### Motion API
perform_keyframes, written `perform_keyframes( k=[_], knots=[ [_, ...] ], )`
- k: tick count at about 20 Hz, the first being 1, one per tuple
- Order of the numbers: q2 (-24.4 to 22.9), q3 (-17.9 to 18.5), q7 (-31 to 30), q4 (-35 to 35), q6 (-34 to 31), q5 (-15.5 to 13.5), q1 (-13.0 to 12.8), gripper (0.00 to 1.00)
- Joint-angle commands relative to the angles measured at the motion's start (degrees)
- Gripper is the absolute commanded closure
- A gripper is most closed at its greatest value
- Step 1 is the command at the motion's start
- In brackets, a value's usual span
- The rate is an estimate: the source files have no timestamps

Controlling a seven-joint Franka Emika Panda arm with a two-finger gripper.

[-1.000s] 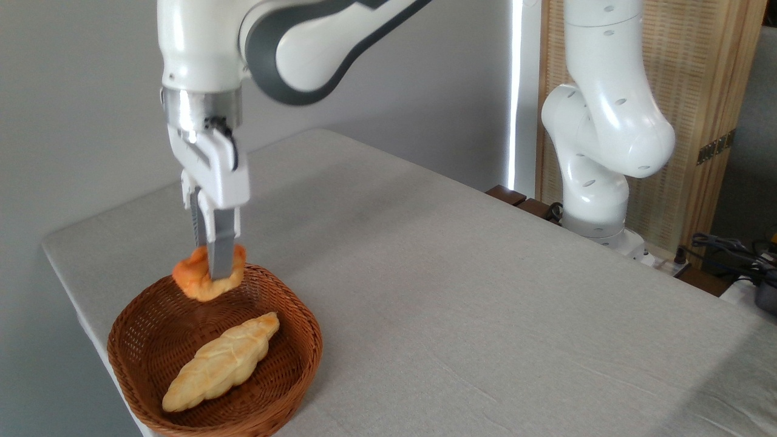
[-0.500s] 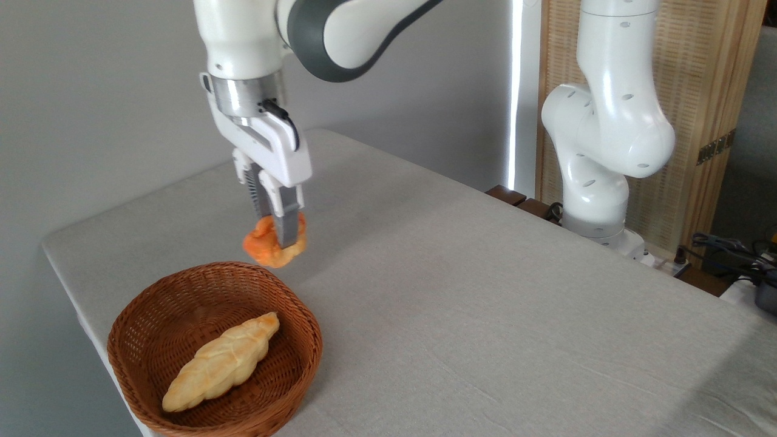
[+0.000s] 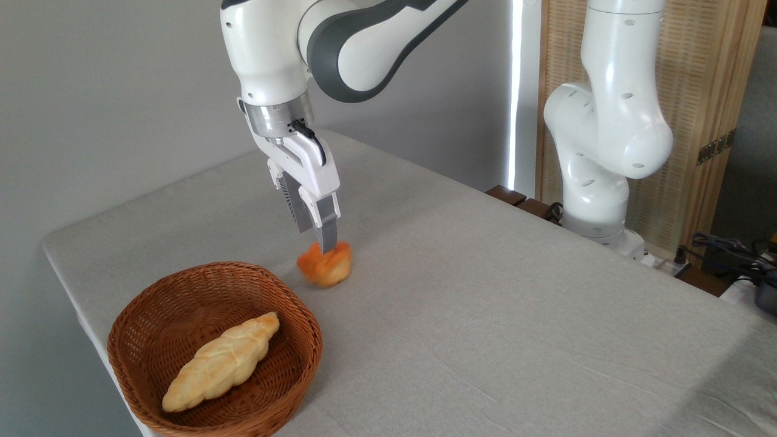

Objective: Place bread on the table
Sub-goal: 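Open the gripper to release the bun and raise it away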

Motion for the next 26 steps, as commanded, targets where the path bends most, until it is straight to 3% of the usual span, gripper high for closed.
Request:
perform_keyframes(
  k=[1,8,14,20,23,26],
  knots=[
    [-0.3,0.29,-0.43,-0.43,0.81,-0.17,-0.58,0.0],
    [-0.56,1.51,-0.34,4.92,0.46,0.18,0.29,0.0],
    [-0.92,8.19,1.76,10.9,-0.94,0.27,0.56,0.0],
    [-0.92,12.67,7.04,16.09,-11.04,0.36,0.65,0.0],
    [-0.92,12.85,6.87,16.44,-11.67,2.72,0.65,0.0],
    [-0.92,12.94,6.51,16.53,-11.67,3.08,0.56,0.0]
  ],
)
